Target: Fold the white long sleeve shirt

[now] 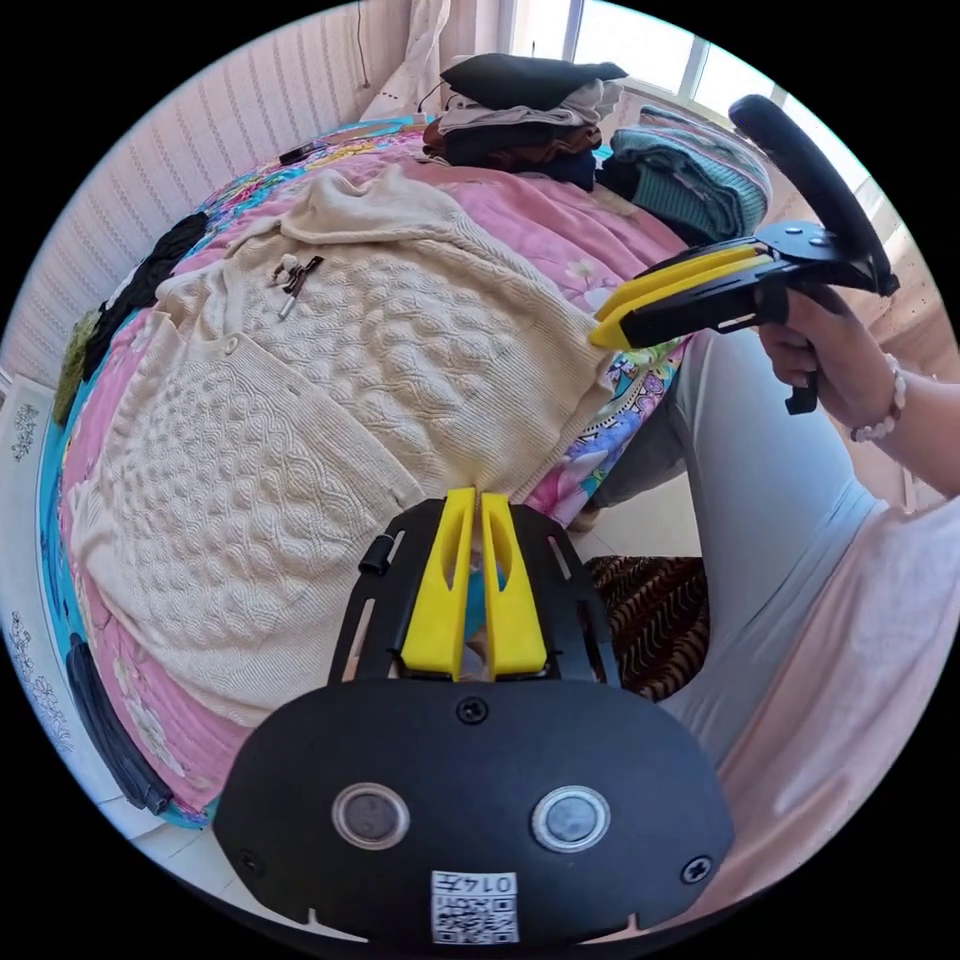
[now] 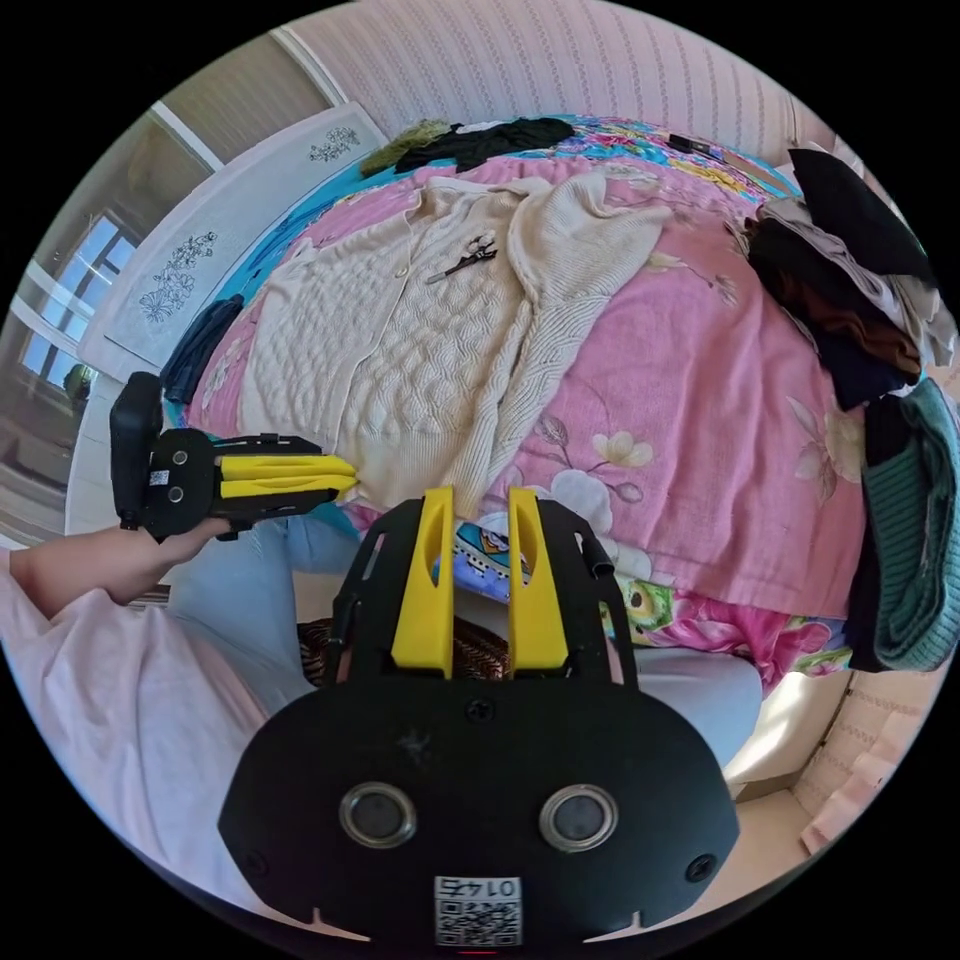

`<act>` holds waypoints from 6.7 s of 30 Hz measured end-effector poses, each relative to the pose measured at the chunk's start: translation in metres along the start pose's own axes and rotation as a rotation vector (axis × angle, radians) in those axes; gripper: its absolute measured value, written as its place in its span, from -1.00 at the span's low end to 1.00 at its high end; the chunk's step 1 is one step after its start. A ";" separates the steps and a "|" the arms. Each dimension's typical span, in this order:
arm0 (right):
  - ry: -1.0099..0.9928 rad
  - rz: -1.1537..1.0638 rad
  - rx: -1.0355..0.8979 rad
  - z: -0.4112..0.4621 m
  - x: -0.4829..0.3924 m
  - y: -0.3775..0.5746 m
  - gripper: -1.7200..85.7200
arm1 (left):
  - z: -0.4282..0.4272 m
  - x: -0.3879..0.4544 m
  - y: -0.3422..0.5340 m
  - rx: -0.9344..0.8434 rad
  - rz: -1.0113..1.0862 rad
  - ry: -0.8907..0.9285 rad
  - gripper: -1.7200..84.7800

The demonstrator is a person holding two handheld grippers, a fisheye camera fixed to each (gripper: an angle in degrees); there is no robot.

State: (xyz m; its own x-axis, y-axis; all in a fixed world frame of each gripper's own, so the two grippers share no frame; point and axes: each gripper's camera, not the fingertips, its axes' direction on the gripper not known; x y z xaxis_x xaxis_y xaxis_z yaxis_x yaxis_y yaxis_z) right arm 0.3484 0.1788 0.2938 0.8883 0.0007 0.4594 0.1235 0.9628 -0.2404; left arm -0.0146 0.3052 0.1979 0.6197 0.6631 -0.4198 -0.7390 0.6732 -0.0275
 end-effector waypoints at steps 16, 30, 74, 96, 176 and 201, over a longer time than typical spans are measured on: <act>-0.069 0.034 -0.093 -0.007 0.046 -0.023 -0.87 | -0.004 -0.014 0.015 0.013 -0.062 0.020 -0.98; -0.190 0.070 -0.061 -0.042 0.091 -0.019 -0.94 | -0.012 -0.002 0.008 0.014 0.046 0.005 -0.98; -0.047 -0.370 -0.015 -0.036 -0.066 -0.083 -0.88 | 0.030 -0.071 -0.006 0.126 -0.123 -0.009 -0.96; 0.089 -0.242 0.151 -0.060 -0.001 -0.294 -0.75 | 0.033 -0.301 -0.118 0.547 -0.461 0.145 -0.98; 0.304 0.175 0.395 -0.160 0.193 0.044 -0.68 | 0.213 0.089 -0.519 0.277 0.081 0.395 -0.82; 0.291 0.337 0.317 -0.115 0.207 0.025 -0.84 | 0.283 0.072 -0.585 -0.037 -0.025 0.401 -0.90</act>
State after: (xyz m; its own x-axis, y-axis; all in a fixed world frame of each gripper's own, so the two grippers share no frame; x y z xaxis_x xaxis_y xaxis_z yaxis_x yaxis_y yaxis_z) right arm 0.5867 0.1716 0.2844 0.9468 0.2922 0.1350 -0.2891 0.9563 -0.0430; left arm 0.5370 0.0519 0.4400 0.4906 0.4611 -0.7394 -0.7385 0.6704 -0.0719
